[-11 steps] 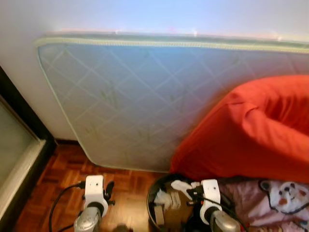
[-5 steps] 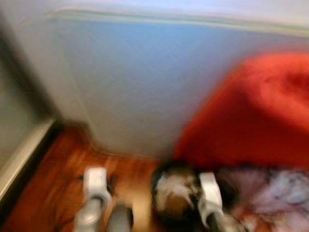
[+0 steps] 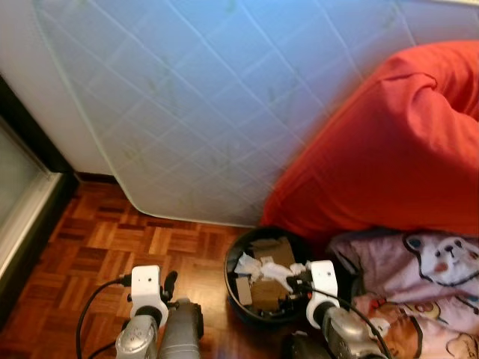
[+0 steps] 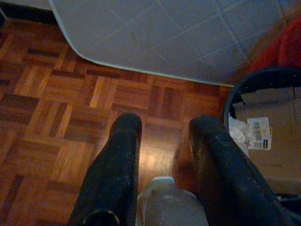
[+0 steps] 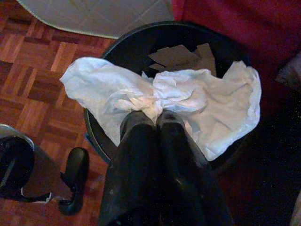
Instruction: Clean up the room
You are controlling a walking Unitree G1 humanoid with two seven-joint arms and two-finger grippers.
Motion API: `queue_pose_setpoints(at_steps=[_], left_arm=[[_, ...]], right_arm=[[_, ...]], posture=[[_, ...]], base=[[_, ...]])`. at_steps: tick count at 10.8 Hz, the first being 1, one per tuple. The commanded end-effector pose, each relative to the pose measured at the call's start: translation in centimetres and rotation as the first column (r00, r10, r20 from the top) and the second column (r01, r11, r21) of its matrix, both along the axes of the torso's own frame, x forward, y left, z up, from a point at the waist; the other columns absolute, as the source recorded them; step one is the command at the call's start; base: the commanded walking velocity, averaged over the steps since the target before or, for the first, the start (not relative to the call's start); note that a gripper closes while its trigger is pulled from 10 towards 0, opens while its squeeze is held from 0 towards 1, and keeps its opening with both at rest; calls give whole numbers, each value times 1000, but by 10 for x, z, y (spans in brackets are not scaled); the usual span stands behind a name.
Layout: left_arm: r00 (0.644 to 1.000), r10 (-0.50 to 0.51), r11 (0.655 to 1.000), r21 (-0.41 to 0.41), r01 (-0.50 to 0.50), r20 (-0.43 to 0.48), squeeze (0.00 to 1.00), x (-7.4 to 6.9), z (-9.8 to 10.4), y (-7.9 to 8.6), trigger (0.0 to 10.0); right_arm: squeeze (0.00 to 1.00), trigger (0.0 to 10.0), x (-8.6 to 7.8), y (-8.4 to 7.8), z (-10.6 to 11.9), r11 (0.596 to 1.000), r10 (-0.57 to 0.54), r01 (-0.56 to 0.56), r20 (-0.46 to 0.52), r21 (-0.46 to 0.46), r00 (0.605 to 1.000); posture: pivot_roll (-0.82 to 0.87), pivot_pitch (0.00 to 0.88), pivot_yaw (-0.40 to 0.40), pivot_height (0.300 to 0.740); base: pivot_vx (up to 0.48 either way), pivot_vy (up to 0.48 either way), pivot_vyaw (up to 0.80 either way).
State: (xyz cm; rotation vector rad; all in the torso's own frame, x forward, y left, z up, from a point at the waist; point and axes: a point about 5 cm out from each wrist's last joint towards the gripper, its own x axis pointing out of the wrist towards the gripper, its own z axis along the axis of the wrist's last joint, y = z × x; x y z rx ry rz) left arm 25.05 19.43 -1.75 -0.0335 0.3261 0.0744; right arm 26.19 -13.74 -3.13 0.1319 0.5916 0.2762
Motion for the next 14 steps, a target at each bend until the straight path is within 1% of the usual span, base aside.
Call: queue_pose_setpoints(at_steps=[1, 2, 3, 5, 6, 7, 9, 10, 11, 14], left_arm=[[999, 22, 1000, -16, -22, -23, 0, -9, -7, 0, 10000], [1000, 26, 1000, -15, -26, -9, 0, -9, -5, 2, 10000], [1000, 27, 1000, -12, -27, 0, 0, -8, -4, 3, 10000], [998, 36, 999, -8, -36, 61, 0, -4, 6, 6, 10000], [996, 35, 999, -9, -35, 77, 0, -2, 9, 6, 10000], [994, 30, 1000, -12, -28, 103, 0, 3, 14, 4, 10000], [992, 15, 1000, -9, -14, 121, 0, 6, 19, 2, 10000], [992, 11, 1000, -6, -10, 122, 0, 6, 19, 3, 10000], [992, 10, 1000, -5, -9, 123, 0, 5, 19, 3, 10000], [992, 9, 1000, -2, -9, 123, 0, 5, 20, 5, 10000]], right_arm=[[0, 10000, -2, 0, -3, 1000, -11, 12, -24, 1, 1000], [0, 10000, 4, 1, 3, 999, -40, 40, 10, 0, 999], [0, 10000, 7, 2, 5, 999, -42, 42, 19, 7, 999], [0, 10000, 22, 5, 19, 997, -64, 60, 86, 42, 994], [0, 10000, 27, 5, 24, 996, -78, 73, 102, 51, 992], [0, 10000, 36, 0, 32, 992, -124, 123, 136, 15, 983], [0, 10000, 45, -6, 40, 983, -180, 175, 155, 47, 971], [796, 10000, 47, -11, 42, 980, -198, 195, 160, 34, 967], [1000, 10000, 48, -12, 44, 980, -201, 198, 165, 35, 966], [1000, 10000, 50, -11, 46, 981, -195, 191, 170, 41, 966]], posture=[[234, 269, -65, 642], [250, 282, -63, 642], [262, 291, -63, 642], [273, 306, -60, 642], [274, 307, -59, 642], [281, 305, -54, 642], [290, 292, -51, 642], [298, 286, -48, 642], [300, 284, -47, 642], [304, 274, -43, 642]], base=[[0, 0, 0], [0, 0, 0], [0, 0, 0], [0, 0, 0], [0, 0, 0], [0, 0, 0], [0, 0, 0], [0, 0, 0], [0, 0, 0], [0, 0, 0]])
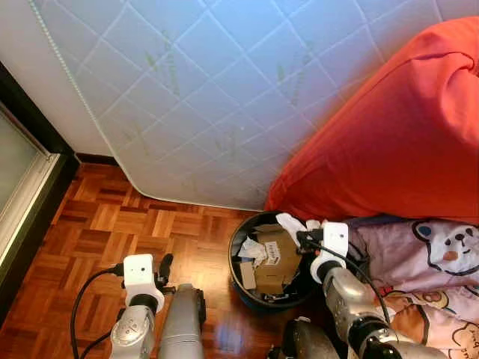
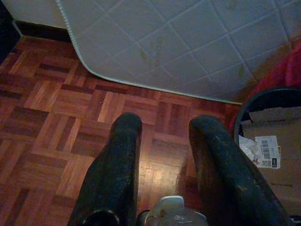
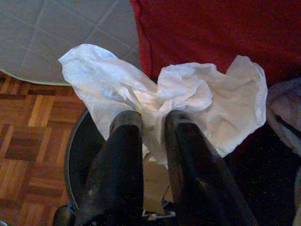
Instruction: Clean up the room
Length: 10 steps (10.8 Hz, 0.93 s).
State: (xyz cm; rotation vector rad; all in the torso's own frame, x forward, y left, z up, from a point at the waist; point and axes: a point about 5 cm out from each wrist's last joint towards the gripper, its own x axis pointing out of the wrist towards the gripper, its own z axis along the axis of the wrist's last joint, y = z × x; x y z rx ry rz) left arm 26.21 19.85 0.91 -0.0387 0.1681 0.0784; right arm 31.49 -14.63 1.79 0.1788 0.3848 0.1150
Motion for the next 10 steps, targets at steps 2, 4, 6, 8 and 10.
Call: queue_pose_setpoints(at_steps=[2, 4, 6, 8, 10], left_arm=[[999, 0, 1000, -4, 0, -35, 0, -7, -6, 0, 10000], [999, 0, 1000, -5, 0, -38, 0, -7, -6, 0, 10000], [999, 4, 1000, -6, -4, -41, 0, -8, -7, 1, 10000], [999, 5, 1000, -7, -5, -41, 0, -7, -7, 1, 10000], [999, 7, 1000, -8, -7, -40, 0, -6, -6, 1, 10000]], right_arm=[[1000, 10000, -4, 4, -5, 1000, 17, -17, -20, 13, 1000], [1000, 10000, -6, 7, -7, 999, 32, -31, -34, 10, 999], [1000, 10000, -8, 6, -10, 999, 46, -46, -51, -10, 998], [1000, 10000, -9, 6, -11, 999, 50, -51, -57, -10, 997], [1000, 10000, -10, 6, -12, 998, 57, -58, -70, -25, 996]], posture=[[304, 273, -44, 642], [302, 276, -44, 642], [303, 275, -47, 642], [300, 274, -49, 642], [299, 274, -51, 642]], base=[[0, 0, 0], [0, 0, 0], [0, 0, 0], [0, 0, 0], [0, 0, 0]])
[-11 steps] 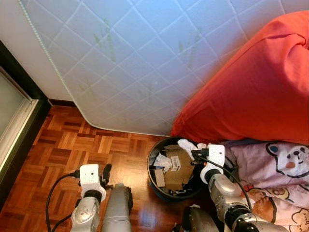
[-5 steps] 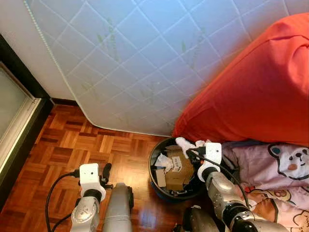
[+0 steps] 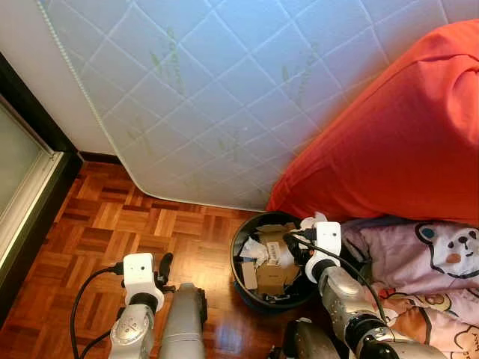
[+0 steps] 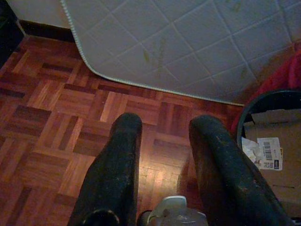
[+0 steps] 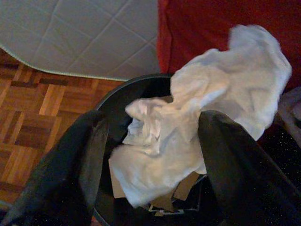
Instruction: Clean up the room
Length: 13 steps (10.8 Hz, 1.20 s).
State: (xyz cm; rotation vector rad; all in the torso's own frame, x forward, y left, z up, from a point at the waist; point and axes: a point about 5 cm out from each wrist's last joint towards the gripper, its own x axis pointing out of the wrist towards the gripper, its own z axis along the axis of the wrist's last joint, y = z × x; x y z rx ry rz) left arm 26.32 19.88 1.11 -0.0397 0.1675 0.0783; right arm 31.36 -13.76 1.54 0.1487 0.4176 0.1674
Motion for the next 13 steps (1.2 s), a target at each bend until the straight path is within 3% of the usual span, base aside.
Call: queue_pose_setpoints(at_steps=[1, 5, 8, 9, 10, 12, 13], left_arm=[[999, 7, 1000, -7, -7, -41, 0, -7, -8, 1, 10000], [999, 10, 1000, -12, -10, -39, 0, -5, -7, -1, 10000], [999, 17, 1000, -14, -17, -35, 0, -4, -7, -2, 10000], [999, 19, 1000, -15, -20, -35, 0, -4, -7, -2, 10000], [999, 21, 1000, -14, -22, -35, 0, -4, -7, -1, 10000], [999, 20, 1000, -11, -21, -44, 0, -4, -8, -1, 10000], [998, 15, 1000, -3, -16, -66, 0, -5, -10, 0, 10000]], right_arm=[[1000, 10000, -9, -2, -11, 1000, 7, -8, -51, -22, 999], [1000, 10000, -14, 0, -15, 992, 90, -96, -72, -81, 993], [1000, 10000, -19, 8, -19, 986, 167, -163, -101, 45, 981], [753, 10000, -21, 8, -22, 983, 181, -180, -115, 23, 977], [0, 10000, -21, 6, -22, 986, 166, -167, -114, 1, 979], [0, 10000, -18, -6, -20, 993, 75, -83, -99, -80, 992], [0, 10000, -19, -19, -21, 994, -20, 9, -101, -105, 995]], posture=[[299, 274, -51, 642], [294, 271, -60, 642], [298, 272, -67, 642], [302, 272, -67, 642], [301, 273, -67, 642], [298, 264, -64, 642], [294, 255, -61, 642]], base=[[0, 0, 0], [0, 0, 0], [0, 0, 0], [0, 0, 0], [0, 0, 0], [0, 0, 0], [0, 0, 0]])
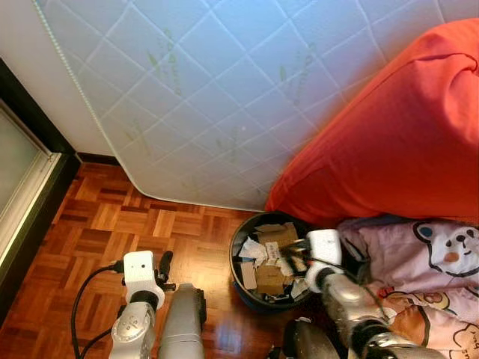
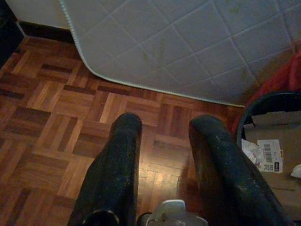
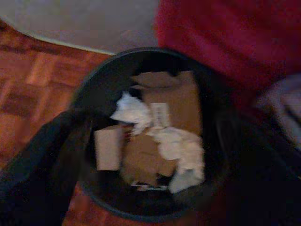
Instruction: Clean up the room
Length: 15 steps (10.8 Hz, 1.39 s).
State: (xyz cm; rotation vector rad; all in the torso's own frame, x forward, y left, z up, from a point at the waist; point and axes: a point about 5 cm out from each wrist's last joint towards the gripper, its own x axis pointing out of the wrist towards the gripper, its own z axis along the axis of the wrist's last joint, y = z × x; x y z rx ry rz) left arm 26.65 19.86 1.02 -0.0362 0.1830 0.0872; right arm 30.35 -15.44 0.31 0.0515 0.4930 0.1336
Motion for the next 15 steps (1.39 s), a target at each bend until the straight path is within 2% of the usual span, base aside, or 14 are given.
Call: queue_pose_setpoints(at_steps=[1, 3, 4, 5, 7, 9, 11, 12, 13, 14, 15], left_arm=[[996, -10, 1000, 16, 11, -84, 0, -10, -14, 1, 10000], [987, -12, 999, 34, 17, -158, 0, -16, -24, 8, 10000], [976, -2, 998, 55, 14, -216, 0, -19, -30, 17, 10000], [972, 2, 998, 61, 13, -235, 0, -20, -31, 21, 10000], [959, -3, 996, 84, 28, -282, 0, -22, -35, 26, 10000], [939, -1, 995, 89, 34, -344, 0, -26, -42, 27, 10000], [925, 4, 997, 74, 26, -381, 0, -27, -46, 23, 10000], [900, -6, 998, 52, 32, -436, 0, -32, -54, 16, 10000], [851, -10, 997, 56, 46, -525, 0, -47, -66, 14, 10000], [821, 14, 998, 63, 27, -570, 0, -58, -73, 17, 10000], [808, 28, 998, 63, 12, -589, 0, -62, -76, 19, 10000]], right_arm=[[0, 10000, -12, -13, -11, 995, -96, 96, -40, 5, 995], [0, 10000, -21, -28, -18, 981, -192, 194, -52, 21, 980], [0, 10000, -32, -47, -24, 956, -288, 291, -72, 30, 955], [0, 10000, -40, -59, -27, 934, -351, 355, -76, 40, 933], [0, 10000, -57, -72, -37, 897, -434, 440, -114, 33, 894], [0, 10000, -72, -70, -50, 890, -445, 455, -181, 16, 877], [0, 10000, -75, -66, -53, 900, -425, 436, -204, 12, 882], [0, 10000, -75, -64, -54, 909, -404, 416, -224, 10, 887], [0, 10000, -80, -59, -59, 911, -393, 412, -259, 22, 882], [0, 10000, -88, -58, -64, 910, -395, 415, -289, 7, 872], [0, 10000, -97, -56, -70, 910, -394, 416, -319, 1, 862]], posture=[[287, 238, -55, 642], [272, 201, -37, 642], [249, 158, -10, 642], [242, 146, -2, 642], [212, 104, 28, 677], [187, 63, 31, 717], [171, 22, 5, 737], [157, 0, -1, 740], [141, 0, 1, 740], [136, 0, 4, 740], [142, 0, 10, 740]], base=[[0, 0, 0], [0, 0, 0], [0, 0, 0], [0, 0, 0], [0, 0, 0], [0, 0, 0], [0, 0, 0], [0, 0, 0], [0, 0, 0], [0, 0, 0], [0, 0, 0]])
